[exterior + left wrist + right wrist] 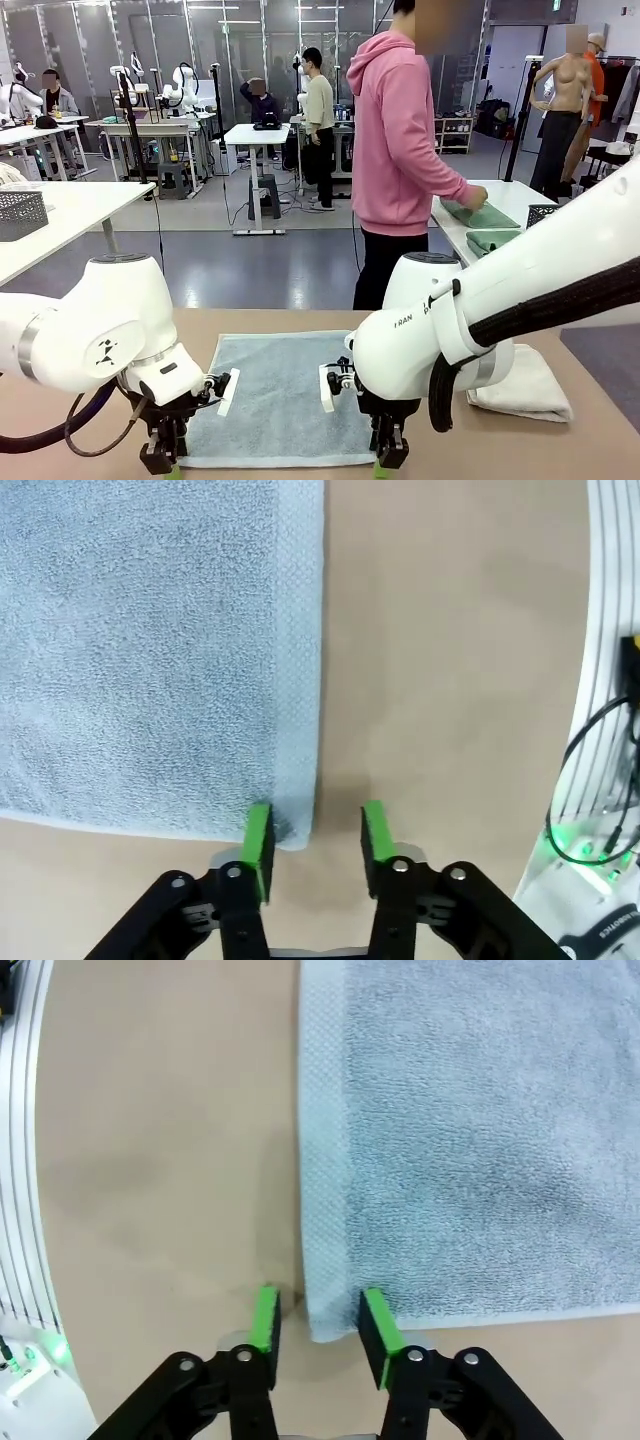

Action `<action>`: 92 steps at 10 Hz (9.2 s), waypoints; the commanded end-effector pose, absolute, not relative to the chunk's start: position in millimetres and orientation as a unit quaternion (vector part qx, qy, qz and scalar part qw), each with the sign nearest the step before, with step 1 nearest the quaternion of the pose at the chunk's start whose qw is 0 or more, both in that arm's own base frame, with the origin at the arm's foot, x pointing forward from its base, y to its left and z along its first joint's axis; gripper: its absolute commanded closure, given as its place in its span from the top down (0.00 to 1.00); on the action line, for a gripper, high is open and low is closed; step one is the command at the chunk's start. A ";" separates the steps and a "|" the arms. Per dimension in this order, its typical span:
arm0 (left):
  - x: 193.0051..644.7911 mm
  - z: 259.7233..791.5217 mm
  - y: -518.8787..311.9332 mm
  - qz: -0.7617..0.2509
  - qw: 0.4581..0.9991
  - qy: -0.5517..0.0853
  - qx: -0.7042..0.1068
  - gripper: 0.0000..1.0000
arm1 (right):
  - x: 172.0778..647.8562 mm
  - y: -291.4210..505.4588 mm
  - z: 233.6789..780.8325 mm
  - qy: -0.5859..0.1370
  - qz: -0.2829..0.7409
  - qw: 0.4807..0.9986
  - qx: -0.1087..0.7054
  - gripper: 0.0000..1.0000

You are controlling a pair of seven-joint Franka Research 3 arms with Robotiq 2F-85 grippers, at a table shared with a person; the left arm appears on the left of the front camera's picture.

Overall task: Fold the towels and place them in the basket.
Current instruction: When a person lays out a Towel with hook on the table, fold it in half twice.

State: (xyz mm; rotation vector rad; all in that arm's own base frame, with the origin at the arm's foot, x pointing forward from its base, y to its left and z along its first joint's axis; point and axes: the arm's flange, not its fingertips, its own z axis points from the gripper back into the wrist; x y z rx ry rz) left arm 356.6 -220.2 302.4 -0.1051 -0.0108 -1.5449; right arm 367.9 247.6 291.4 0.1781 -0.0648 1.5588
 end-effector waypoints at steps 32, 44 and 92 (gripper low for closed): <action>563.9 395.8 -223.9 -0.701 0.698 -0.110 -0.097 0.01 | 553.6 244.3 396.7 -0.040 0.605 0.788 0.110 0.07; 602.4 365.2 -222.3 -0.675 0.730 -0.104 -0.035 0.41 | 595.7 219.3 354.9 -0.098 0.561 0.819 0.071 0.37; 197.5 777.1 -47.1 -0.471 0.837 -0.271 -0.061 1.00 | 535.8 233.4 305.7 -0.080 0.057 0.993 0.059 0.88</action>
